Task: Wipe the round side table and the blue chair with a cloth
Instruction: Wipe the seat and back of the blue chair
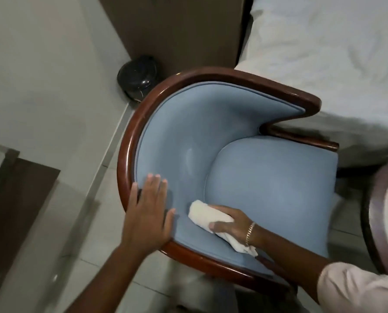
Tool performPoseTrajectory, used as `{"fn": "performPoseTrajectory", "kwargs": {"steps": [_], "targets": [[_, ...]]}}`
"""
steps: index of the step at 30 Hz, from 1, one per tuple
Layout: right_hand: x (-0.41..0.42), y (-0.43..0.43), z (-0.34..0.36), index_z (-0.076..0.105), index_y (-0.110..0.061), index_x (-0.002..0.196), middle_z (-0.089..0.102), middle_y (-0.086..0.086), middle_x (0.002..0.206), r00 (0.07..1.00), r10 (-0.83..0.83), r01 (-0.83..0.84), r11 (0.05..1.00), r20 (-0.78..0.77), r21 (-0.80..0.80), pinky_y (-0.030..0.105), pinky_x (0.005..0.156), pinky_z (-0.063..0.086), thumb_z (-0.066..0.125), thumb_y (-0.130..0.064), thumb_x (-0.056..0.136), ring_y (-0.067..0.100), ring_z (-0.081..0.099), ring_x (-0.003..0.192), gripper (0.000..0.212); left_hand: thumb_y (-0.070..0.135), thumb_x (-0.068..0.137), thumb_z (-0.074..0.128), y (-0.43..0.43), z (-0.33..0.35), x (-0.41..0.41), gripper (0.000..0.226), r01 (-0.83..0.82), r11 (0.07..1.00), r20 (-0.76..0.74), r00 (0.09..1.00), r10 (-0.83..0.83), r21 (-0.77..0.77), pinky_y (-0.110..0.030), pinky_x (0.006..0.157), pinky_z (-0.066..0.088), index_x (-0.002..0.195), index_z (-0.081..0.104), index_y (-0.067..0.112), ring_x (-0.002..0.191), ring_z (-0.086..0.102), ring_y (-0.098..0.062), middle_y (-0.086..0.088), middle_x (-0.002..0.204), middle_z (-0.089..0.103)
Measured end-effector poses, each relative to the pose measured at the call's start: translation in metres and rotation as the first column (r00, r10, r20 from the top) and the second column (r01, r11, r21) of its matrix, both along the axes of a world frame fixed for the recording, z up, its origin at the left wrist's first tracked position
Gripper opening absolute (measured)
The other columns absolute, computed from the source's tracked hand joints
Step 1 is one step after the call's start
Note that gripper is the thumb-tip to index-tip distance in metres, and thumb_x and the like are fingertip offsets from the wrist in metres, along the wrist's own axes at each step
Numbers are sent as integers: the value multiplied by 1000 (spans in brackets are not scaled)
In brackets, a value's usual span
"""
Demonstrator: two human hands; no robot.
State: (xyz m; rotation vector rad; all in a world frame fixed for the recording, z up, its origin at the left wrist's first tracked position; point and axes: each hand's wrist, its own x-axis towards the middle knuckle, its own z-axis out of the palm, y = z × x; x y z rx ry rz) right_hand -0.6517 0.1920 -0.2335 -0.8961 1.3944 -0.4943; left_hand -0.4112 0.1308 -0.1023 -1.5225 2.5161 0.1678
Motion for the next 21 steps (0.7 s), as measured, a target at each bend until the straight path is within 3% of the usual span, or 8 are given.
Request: {"fn": "performPoseTrajectory", "kwargs": {"steps": [3, 6, 8, 11, 13, 16, 18, 21], "targets": [[53, -51, 1, 62, -37, 124, 65, -11, 128, 985, -143, 144, 989, 100, -8, 31, 111, 42, 79, -18, 80, 6, 59, 121, 51, 46, 94, 32, -84, 3, 27, 73, 71, 997, 22, 997, -72, 9, -58, 123, 19, 151, 33, 3, 153, 21, -35, -20, 161, 33], [75, -90, 4, 43, -31, 145, 48, -11, 146, 966, -247, 256, 955, 74, -150, 22, 109, 33, 73, -33, 85, 5, 45, 132, 68, 50, 94, 31, -111, 5, 7, 75, 92, 996, -6, 996, -92, 2, -53, 125, 15, 154, 25, 5, 155, 12, -31, -16, 165, 23], [102, -122, 7, 34, -29, 150, 41, -8, 153, 944, -320, 330, 910, 82, -249, 23, 113, 31, 67, -42, 86, 6, 40, 137, 73, 52, 94, 31, -120, 2, 5, 77, 57, 998, -14, 998, -57, -3, -52, 125, 15, 156, 22, 6, 155, 10, -31, -15, 166, 19], [110, -157, 4, 36, -29, 147, 48, 1, 148, 848, -529, 511, 809, 18, -293, 31, 111, 36, 64, -46, 87, 15, 45, 133, 69, 54, 93, 30, -99, 10, 5, 80, 66, 998, -57, 996, -66, -5, -54, 124, 20, 155, 23, 5, 155, 12, -31, -15, 166, 20], [93, -165, -13, 42, -29, 144, 53, 1, 142, 755, -656, 634, 730, -2, -258, 31, 108, 39, 63, -49, 85, 16, 50, 128, 66, 57, 92, 32, -87, 14, 3, 81, 66, 998, -72, 995, -66, -4, -55, 124, 22, 155, 24, 6, 154, 14, -31, -14, 165, 22], [79, -137, -37, 44, -29, 141, 56, 2, 140, 698, -714, 714, 700, -62, -16, 36, 110, 40, 63, -47, 88, 24, 54, 130, 59, 58, 91, 38, -81, 21, 1, 83, 30, 999, -82, 996, -32, -27, -52, 124, 21, 155, 24, 6, 154, 16, -31, -13, 165, 23], [86, -101, -36, 46, -29, 138, 56, -2, 142, 725, -686, 686, 727, -57, -26, 31, 111, 36, 64, -40, 91, 21, 51, 133, 52, 57, 91, 38, -75, 23, -1, 84, 38, 999, -80, 996, -40, -28, -51, 124, 21, 155, 21, 5, 154, 14, -30, -13, 166, 20], [119, -88, 4, 44, -40, 138, 55, -29, 137, 748, -650, 660, 708, 132, -253, 14, 108, 35, 67, -39, 88, -2, 50, 131, 55, 54, 91, 37, -74, 22, 2, 83, 20, 1000, -118, 993, -22, -12, -52, 124, 23, 155, 20, 6, 155, 13, -29, -12, 166, 18]]}}
